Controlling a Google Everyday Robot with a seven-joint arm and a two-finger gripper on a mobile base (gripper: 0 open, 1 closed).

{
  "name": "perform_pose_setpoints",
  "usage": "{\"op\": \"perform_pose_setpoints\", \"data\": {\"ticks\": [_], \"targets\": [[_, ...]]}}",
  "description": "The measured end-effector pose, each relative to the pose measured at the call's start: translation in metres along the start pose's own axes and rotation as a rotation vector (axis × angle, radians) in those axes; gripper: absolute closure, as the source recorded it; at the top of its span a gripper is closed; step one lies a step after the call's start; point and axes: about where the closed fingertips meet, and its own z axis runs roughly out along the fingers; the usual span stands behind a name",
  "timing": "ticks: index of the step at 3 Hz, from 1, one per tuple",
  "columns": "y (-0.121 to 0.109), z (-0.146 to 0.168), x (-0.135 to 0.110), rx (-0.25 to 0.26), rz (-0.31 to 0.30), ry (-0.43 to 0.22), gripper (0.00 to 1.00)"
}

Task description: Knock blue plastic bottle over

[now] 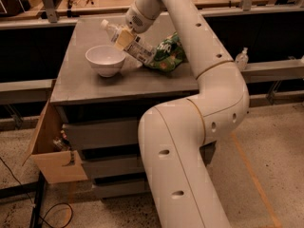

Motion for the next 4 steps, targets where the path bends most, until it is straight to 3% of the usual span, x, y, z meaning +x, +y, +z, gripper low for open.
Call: {"op": "perform_pose_setpoints", "data": {"ticks": [1,2,3,4], "targets": [[0.000,0.000,0.000,0.000,0.000,0.000,0.59],[-0.012,-0.007,0.006,0.049,0.042,0.009,0.28],[-0.019,-0.015,0.007,0.080,0.053,0.010,0.04],[-0.027,-0.029,0.001,0.130,0.064,-0.005,0.00]]}}
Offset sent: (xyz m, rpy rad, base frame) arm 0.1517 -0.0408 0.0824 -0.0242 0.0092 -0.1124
